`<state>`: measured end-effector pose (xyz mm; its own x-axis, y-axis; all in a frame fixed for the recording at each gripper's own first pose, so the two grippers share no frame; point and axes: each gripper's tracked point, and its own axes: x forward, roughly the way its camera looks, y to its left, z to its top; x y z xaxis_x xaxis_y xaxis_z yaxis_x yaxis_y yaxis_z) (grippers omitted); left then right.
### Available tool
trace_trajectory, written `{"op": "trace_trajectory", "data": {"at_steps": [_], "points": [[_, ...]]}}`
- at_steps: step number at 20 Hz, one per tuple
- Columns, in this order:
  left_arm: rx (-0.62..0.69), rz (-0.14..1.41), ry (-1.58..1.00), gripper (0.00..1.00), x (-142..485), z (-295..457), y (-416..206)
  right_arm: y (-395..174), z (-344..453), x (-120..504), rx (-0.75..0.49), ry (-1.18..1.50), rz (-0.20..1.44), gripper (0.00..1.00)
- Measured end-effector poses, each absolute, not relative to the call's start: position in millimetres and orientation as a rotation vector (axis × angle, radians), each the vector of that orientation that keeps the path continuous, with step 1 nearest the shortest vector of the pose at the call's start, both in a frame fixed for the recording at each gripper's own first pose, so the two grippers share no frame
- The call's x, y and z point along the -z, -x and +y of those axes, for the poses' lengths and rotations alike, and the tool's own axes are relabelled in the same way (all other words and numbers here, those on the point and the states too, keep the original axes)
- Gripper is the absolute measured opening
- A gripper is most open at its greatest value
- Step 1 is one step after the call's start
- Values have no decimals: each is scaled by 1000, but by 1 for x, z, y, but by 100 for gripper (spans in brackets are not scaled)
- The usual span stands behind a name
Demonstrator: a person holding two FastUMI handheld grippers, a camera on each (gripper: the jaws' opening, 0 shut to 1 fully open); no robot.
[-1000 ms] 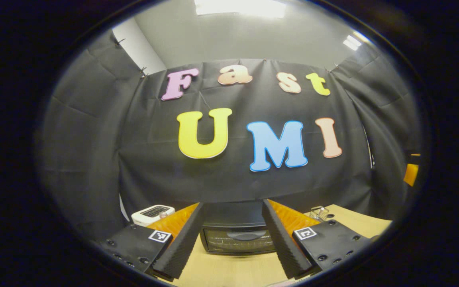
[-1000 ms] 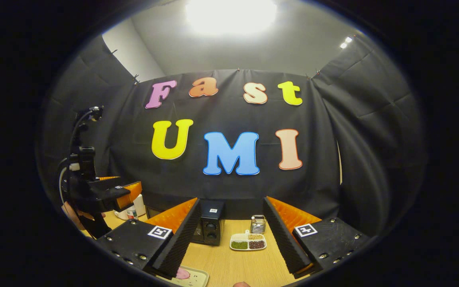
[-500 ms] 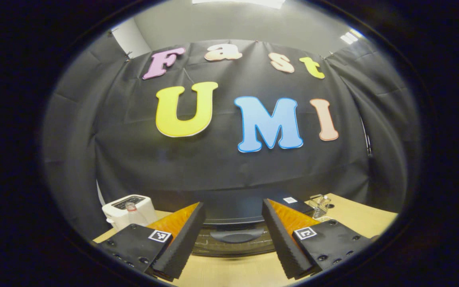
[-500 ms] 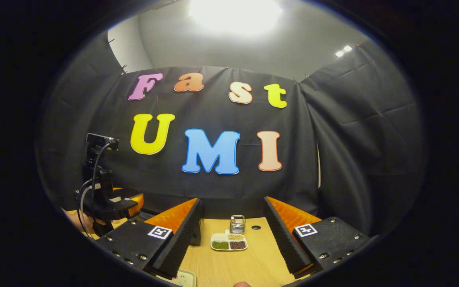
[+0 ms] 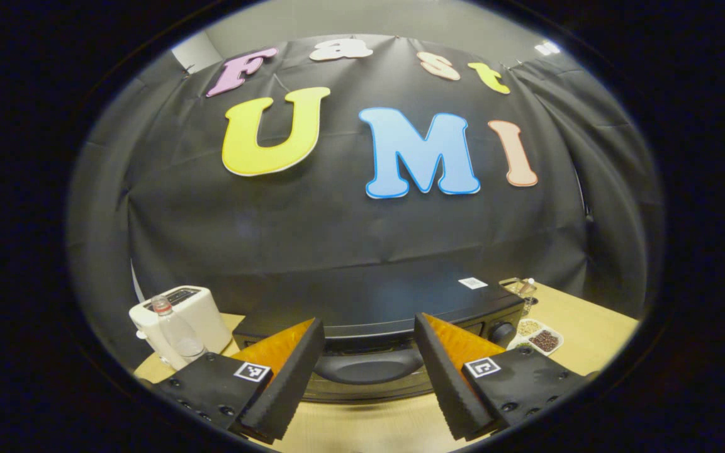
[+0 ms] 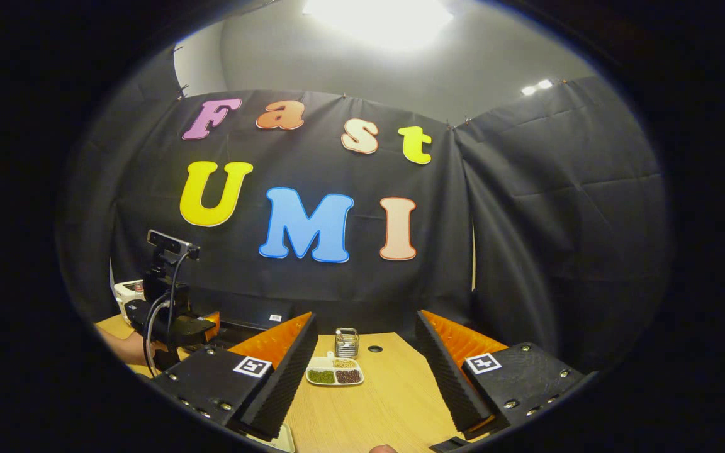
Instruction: Open the electric oven with the left hand, put the food in, and close the electric oven.
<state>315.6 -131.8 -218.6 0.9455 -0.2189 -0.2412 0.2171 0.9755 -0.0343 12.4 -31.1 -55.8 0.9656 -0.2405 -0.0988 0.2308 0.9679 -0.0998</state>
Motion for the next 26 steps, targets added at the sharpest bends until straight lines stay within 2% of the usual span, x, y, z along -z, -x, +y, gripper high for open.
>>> {"op": "trace_trajectory", "data": {"at_steps": [2, 3, 6, 7, 9, 10, 11, 13, 14, 15, 17, 18, 19, 20, 21, 25, 26], "points": [[219, 268, 8, 96, 232, -133, -320, -12, -29, 54, 240, 93, 110, 96], [217, 282, 7, 100, 239, -133, -322, -12, -29, 54, 241, 97, 111, 96], [221, 275, 5, 100, 243, -134, -324, -11, -28, 55, 236, 111, 113, 96], [218, 262, 8, 96, 239, -134, -323, -12, -27, 55, 233, 116, 112, 96], [214, 270, 11, 100, 241, -133, -319, -13, -29, 55, 230, 115, 112, 95], [212, 279, 18, 92, 242, -134, -316, -14, -30, 54, 228, 110, 109, 95], [211, 282, 22, 100, 243, -133, -310, -15, -31, 51, 226, 104, 100, 95], [213, 284, 13, 100, 243, -132, -298, -15, -31, 48, 219, 98, 86, 95], [214, 284, 10, 92, 242, -131, -293, -15, -31, 49, 212, 97, 84, 95], [214, 286, 8, 100, 244, -131, -287, -14, -31, 50, 205, 97, 84, 95], [210, 294, 13, 91, 248, -131, -276, -12, -32, 50, 192, 93, 84, 95], [208, 299, 15, 100, 249, -131, -271, -12, -32, 50, 187, 91, 83, 95], [203, 307, 16, 96, 251, -129, -266, -11, -33, 51, 181, 88, 85, 95], [198, 318, 15, 100, 253, -128, -259, -11, -33, 51, 174, 86, 89, 95], [194, 328, 14, 96, 258, -128, -254, -9, -35, 52, 168, 86, 91, 95], [181, 358, 10, 100, 270, -128, -233, -2, -40, 52, 154, 87, 93, 95], [177, 370, 11, 96, 274, -128, -227, 0, -42, 53, 151, 88, 96, 95]]}}
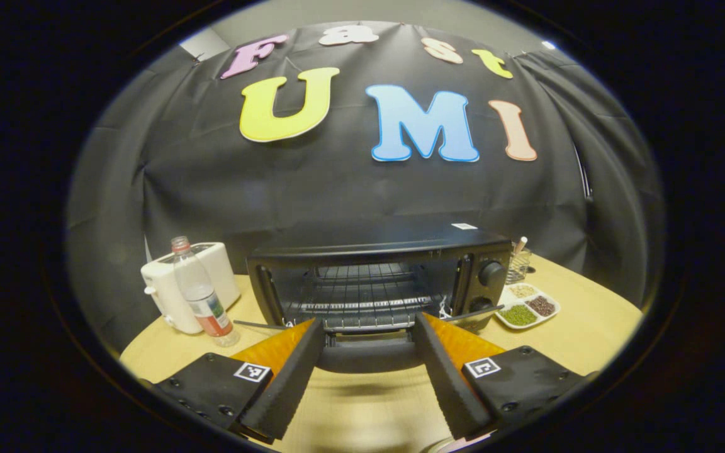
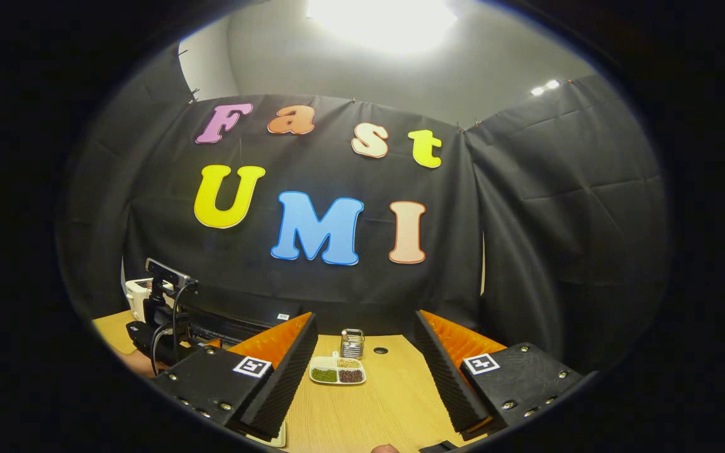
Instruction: Open the electric oven with the left hand, put the food in, and close the electric oven.
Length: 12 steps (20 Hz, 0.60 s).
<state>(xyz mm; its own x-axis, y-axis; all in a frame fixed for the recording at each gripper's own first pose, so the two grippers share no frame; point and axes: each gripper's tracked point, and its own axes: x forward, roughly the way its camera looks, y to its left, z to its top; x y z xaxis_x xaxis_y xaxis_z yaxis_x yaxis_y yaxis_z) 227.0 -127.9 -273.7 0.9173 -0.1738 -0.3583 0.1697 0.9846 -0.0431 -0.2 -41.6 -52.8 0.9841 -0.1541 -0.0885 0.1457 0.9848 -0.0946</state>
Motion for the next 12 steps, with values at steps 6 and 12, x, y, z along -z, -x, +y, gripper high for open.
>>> {"op": "trace_trajectory", "data": {"at_steps": [6, 12], "points": [[165, 443, 13, 96, 302, -129, -196, 10, -48, 55, 135, 85, 102, 95], [146, 499, 2, 100, 330, -125, -176, 17, -49, 60, 105, 79, 121, 95]]}}
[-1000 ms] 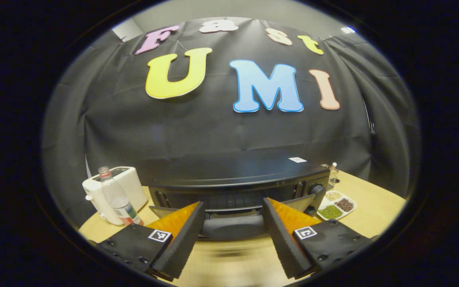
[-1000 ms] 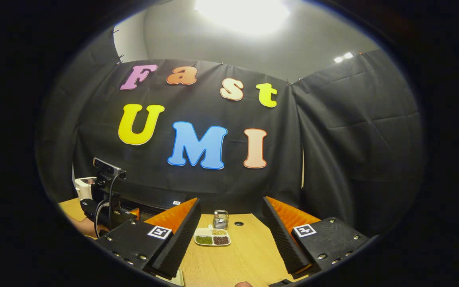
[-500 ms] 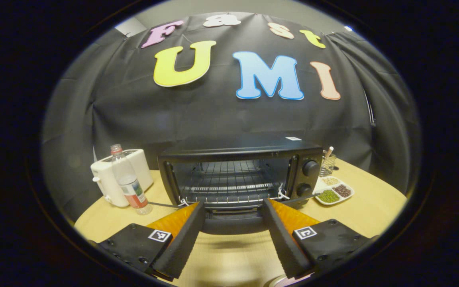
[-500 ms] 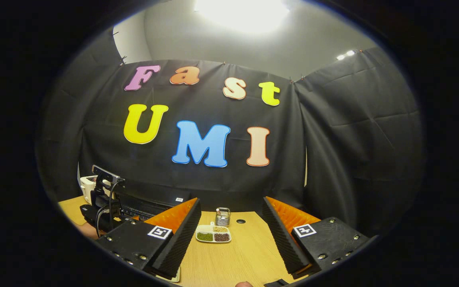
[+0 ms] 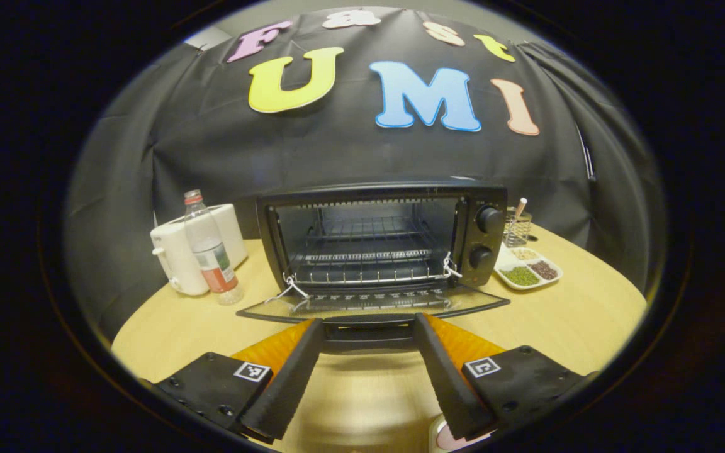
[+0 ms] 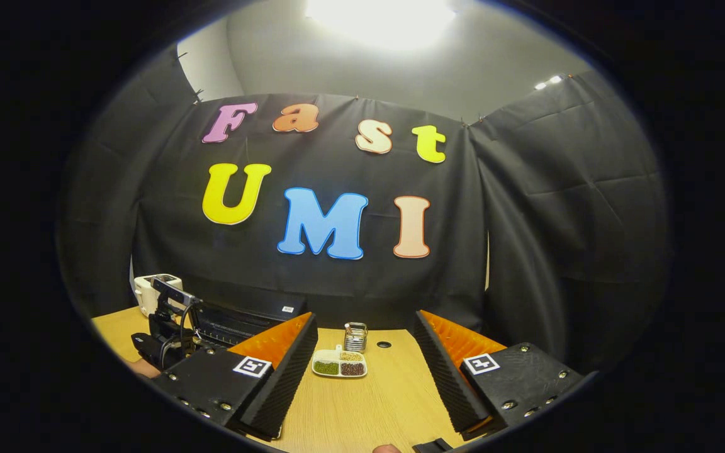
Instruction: Open the electric oven with the left hand, put the food in, and close the electric oven.
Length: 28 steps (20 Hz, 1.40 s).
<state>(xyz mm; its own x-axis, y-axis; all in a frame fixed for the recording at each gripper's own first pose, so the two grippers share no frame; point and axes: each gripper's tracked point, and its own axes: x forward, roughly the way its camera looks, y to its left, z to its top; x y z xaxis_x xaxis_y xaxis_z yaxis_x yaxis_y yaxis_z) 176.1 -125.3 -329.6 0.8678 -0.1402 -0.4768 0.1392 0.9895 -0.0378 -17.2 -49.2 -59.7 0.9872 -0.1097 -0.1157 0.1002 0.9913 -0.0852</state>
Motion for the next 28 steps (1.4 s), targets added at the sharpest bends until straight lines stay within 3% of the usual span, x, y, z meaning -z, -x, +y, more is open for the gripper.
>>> {"op": "trace_trajectory", "data": {"at_steps": [5, 6, 8, 13, 16, 18, 19, 21, 22, 23, 25, 28], "points": [[113, 565, -1, 97, 361, -119, -156, 20, -50, 63, 76, 81, 137, 95], [104, 577, -1, 100, 362, -116, -151, 21, -49, 65, 68, 78, 141, 95], [88, 558, 10, 97, 350, -112, -143, 20, -48, 69, 49, 72, 154, 95], [77, 409, 10, 100, 269, -96, -141, 8, -34, 80, -29, 25, 189, 95], [56, 309, 27, 94, 210, -81, -136, -1, -16, 93, -106, -16, 230, 96], [40, 245, 36, 100, 174, -68, -129, -6, -6, 106, -153, -48, 268, 95], [31, 216, 40, 96, 156, -61, -123, -9, 2, 113, -190, -71, 297, 95], [14, 168, 47, 100, 124, -46, -112, -13, 15, 136, -244, -121, 378, 96], [5, 144, 48, 91, 110, -39, -107, -14, 20, 147, -264, -150, 423, 95], [-4, 124, 45, 91, 100, -32, -101, -14, 24, 157, -284, -181, 468, 96], [-22, 87, 46, 100, 78, -16, -88, -12, 35, 178, -319, -243, 567, 98], [-53, 51, 60, 98, 56, 4, -71, -3, 52, 211, -380, -331, 740, 98]]}}
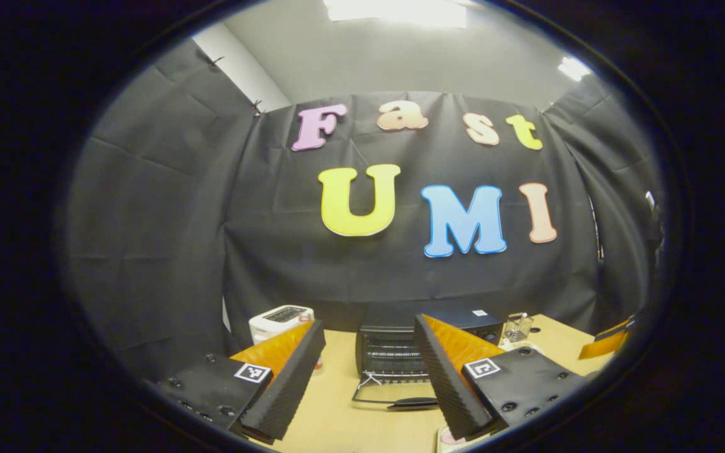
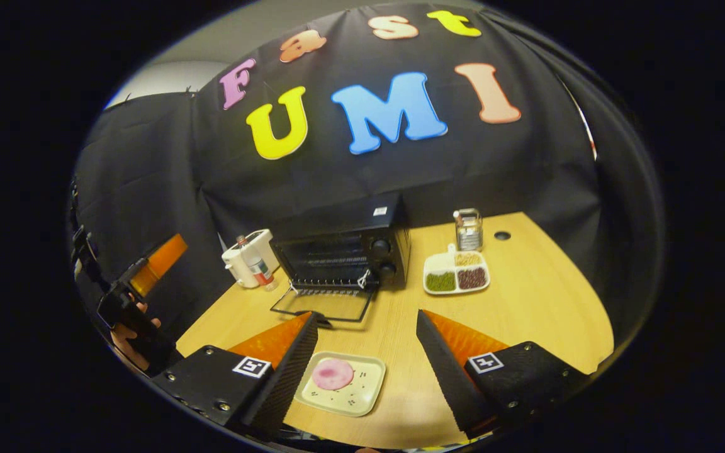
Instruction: Open the electric oven with the left hand, put the food in, and close the electric oven.
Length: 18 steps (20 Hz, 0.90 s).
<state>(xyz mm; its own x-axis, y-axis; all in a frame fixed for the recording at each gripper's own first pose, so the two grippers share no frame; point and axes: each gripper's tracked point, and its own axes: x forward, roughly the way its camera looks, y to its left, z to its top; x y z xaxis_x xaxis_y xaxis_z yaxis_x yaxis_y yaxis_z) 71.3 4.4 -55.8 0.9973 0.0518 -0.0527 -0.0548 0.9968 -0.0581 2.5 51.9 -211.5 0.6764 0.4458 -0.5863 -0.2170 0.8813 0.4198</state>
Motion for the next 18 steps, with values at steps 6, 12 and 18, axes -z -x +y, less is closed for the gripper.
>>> {"op": "trace_trajectory", "data": {"at_steps": [6, 12, 18], "points": [[-99, 4, 5, 100, 36, 35, -52, 27, 83, 272, -456, -577, 1105, 98], [-116, -12, 32, 100, 29, 47, -42, 46, 100, 324, -463, -684, 1348, 95], [-153, 12, 11, 100, 39, 69, -30, 53, 101, 364, -427, -633, 1465, 95]]}}
